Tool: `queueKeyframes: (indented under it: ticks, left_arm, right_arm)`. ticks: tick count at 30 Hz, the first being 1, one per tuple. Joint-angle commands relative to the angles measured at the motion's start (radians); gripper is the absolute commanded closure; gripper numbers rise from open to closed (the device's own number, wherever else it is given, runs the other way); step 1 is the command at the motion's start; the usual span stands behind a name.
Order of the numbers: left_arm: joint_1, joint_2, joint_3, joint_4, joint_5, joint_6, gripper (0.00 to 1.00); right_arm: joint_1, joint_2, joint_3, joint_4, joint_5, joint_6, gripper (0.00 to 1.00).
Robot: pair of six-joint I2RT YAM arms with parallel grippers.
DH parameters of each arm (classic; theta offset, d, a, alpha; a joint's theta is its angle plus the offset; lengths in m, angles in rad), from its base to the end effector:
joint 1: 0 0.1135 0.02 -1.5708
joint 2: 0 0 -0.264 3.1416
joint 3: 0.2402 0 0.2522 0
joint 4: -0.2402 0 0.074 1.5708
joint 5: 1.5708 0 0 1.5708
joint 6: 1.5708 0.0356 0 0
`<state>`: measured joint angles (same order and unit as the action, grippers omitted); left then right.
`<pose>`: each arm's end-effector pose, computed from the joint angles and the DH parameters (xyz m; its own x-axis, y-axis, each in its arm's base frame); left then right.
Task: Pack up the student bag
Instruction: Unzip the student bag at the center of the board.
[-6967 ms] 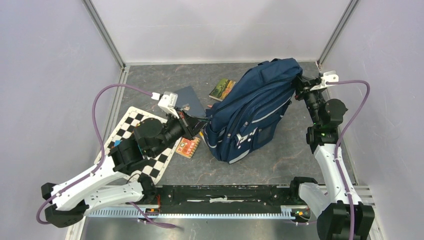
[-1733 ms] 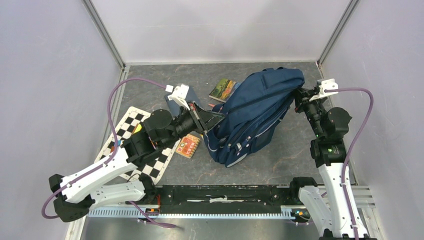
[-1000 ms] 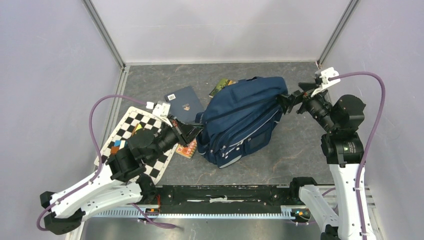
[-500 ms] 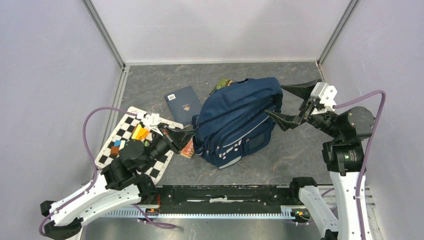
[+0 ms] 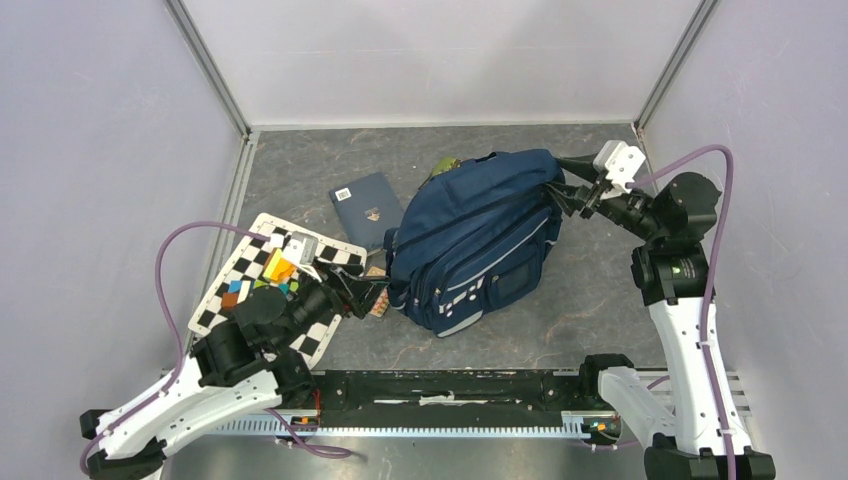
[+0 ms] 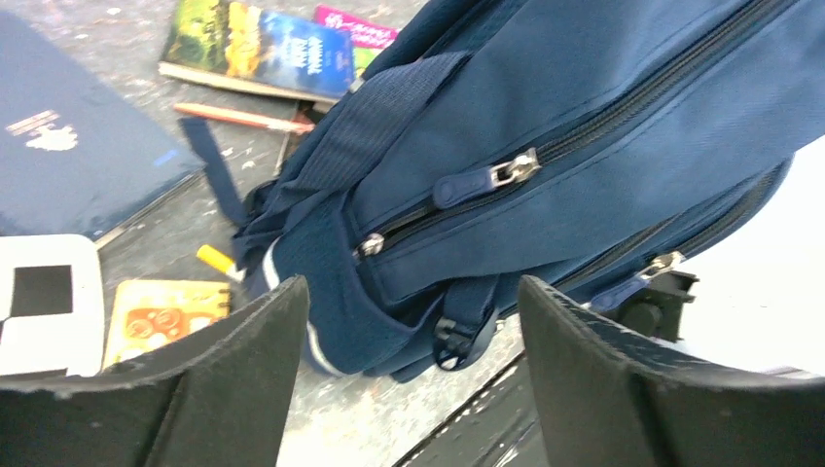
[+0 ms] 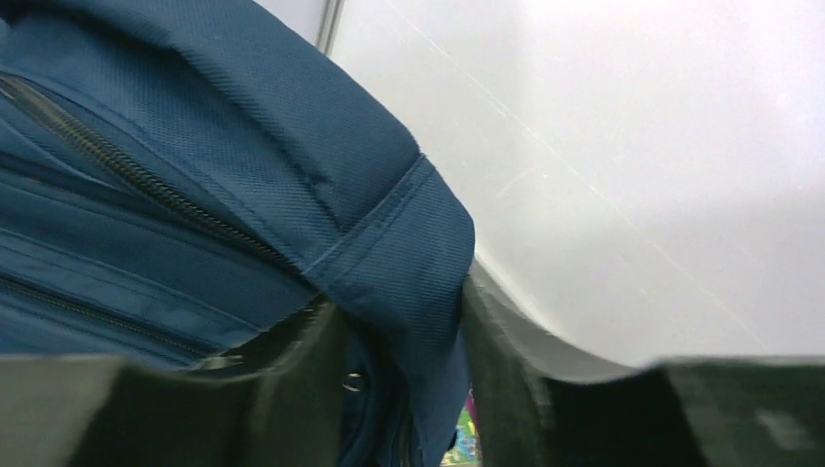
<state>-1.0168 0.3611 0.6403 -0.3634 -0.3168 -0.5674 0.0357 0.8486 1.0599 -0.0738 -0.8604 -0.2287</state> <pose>0.0617 -0.0787 0.3229 -0.3838 -0.3502 -0.8544 0.5200 0.6826 -0.5134 0.1676 0.0330 0.4350 0.3088 -0.1369 -0.9412 -0.7225 0.6098 -0.3258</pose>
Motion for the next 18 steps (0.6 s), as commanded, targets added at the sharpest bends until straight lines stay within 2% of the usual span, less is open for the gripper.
queueKeyframes:
  ticks: [1, 5, 8, 12, 18]
  left_arm:
    - [0.002, 0.031, 0.105, -0.12, -0.08, 0.115, 0.13]
    - [0.002, 0.129, 0.193, -0.171, -0.059, 0.247, 0.12]
    - [0.002, 0.216, 0.266, -0.2, 0.022, 0.389, 0.16]
    - [0.002, 0.292, 0.282, -0.166, 0.053, 0.499, 0.23]
    - [0.002, 0.316, 0.229, -0.048, 0.134, 0.531, 0.31]
  right_arm:
    - [0.002, 0.001, 0.012, 0.127, -0.009, 0.025, 0.63]
    - [0.002, -0.001, -0.007, 0.215, 0.012, 0.067, 0.85]
    - [0.001, 0.007, -0.02, 0.334, 0.038, 0.129, 1.0]
    - [0.001, 0.035, -0.048, 0.569, 0.065, 0.261, 1.0]
    - [0.002, 0.106, -0.018, 0.705, 0.018, 0.379, 1.0]
